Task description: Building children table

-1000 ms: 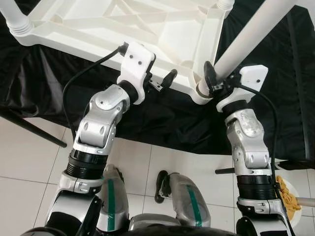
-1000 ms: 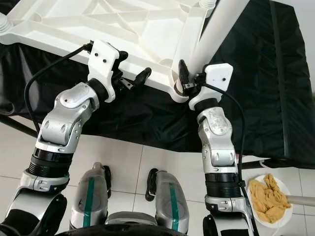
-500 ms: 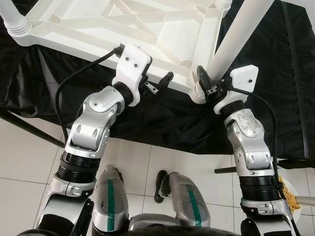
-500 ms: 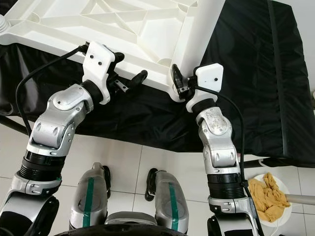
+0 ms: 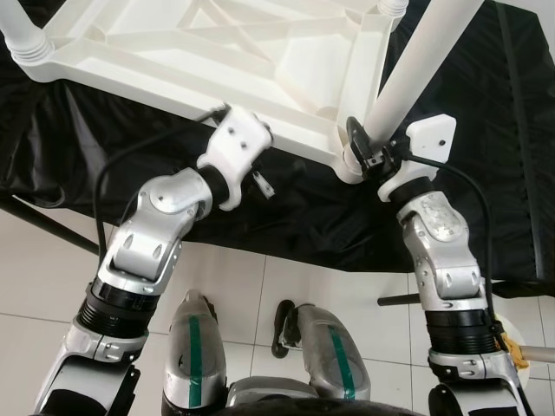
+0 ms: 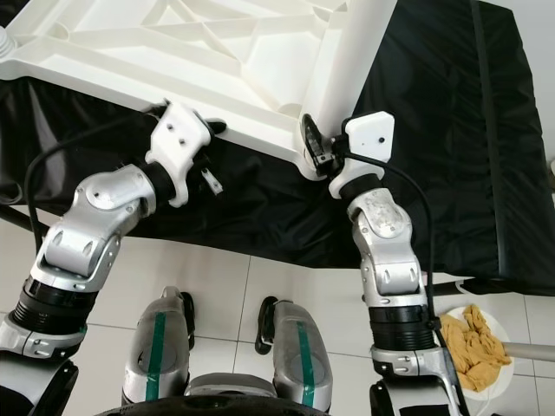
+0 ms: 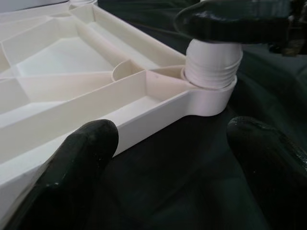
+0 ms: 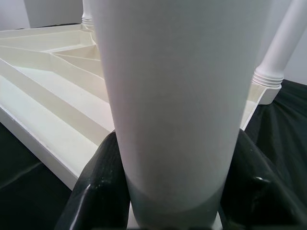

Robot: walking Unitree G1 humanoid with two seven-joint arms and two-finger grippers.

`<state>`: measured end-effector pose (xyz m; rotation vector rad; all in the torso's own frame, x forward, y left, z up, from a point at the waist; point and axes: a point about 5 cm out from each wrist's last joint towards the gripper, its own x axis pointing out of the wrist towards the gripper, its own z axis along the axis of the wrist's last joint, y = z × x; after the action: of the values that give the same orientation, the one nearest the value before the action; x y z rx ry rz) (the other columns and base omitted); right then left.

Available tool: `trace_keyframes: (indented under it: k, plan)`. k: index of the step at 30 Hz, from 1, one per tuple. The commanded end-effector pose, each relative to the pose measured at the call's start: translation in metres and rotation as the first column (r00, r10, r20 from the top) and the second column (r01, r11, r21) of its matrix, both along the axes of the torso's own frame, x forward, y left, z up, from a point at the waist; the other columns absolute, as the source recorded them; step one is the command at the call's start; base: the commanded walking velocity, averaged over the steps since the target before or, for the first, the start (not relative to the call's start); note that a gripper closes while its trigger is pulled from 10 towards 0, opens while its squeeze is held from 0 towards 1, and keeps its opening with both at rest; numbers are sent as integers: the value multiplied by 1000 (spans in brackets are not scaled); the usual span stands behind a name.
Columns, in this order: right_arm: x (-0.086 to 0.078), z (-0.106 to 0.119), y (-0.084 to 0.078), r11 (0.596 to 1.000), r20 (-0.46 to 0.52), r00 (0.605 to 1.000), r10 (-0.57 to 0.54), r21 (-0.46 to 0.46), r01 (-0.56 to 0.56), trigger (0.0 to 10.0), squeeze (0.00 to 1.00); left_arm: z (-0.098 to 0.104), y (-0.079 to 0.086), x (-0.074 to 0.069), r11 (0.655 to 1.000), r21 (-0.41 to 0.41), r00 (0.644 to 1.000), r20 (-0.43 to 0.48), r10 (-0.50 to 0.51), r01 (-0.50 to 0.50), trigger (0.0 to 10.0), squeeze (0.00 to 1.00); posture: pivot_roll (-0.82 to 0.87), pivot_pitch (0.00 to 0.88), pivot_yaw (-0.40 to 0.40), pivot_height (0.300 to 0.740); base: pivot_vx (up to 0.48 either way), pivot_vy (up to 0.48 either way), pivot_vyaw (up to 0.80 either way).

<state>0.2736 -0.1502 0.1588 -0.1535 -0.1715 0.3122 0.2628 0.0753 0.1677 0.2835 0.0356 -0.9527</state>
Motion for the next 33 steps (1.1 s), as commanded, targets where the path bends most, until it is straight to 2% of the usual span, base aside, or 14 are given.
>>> trace_keyframes:
  k: [1, 5, 7, 11, 24, 33]
  plan:
    - [-2, -19, -8, 1000, -99, 995, -22, -8, 21, 10000, 0, 0, -4, -6, 999, 11, 999, 7, -49, 49, 10000, 0, 112, 105, -101, 740, 0, 0, 0]
    - [-1, -20, -11, 999, -114, 993, -29, 21, 32, 10000, 0, 0, -5, -7, 998, 13, 998, 7, -56, 56, 10000, 0, 110, 104, -100, 740, 0, 0, 0]
    - [1, -23, -19, 993, -152, 986, -68, 87, 82, 10000, 0, 0, -5, -9, 998, 16, 998, 9, -60, 60, 10000, 0, 110, 100, -98, 740, 0, 0, 0]
    - [3, -25, -27, 978, -191, 976, -104, 160, 135, 10000, 0, 0, -5, -10, 998, 15, 998, 8, -59, 59, 10000, 0, 109, 99, -98, 740, 0, 0, 0]
    - [4, -32, -34, 954, -249, 960, -129, 233, 188, 10000, 0, 2, -4, -10, 998, 17, 998, 16, -68, 67, 10000, 0, 109, 96, -97, 740, 0, 0, 0]
    - [5, -34, -37, 917, -294, 949, -118, 335, 218, 10000, 0, 2, -3, -10, 998, 22, 998, 23, -58, 57, 10000, 0, 110, 96, -101, 740, 0, 0, 0]
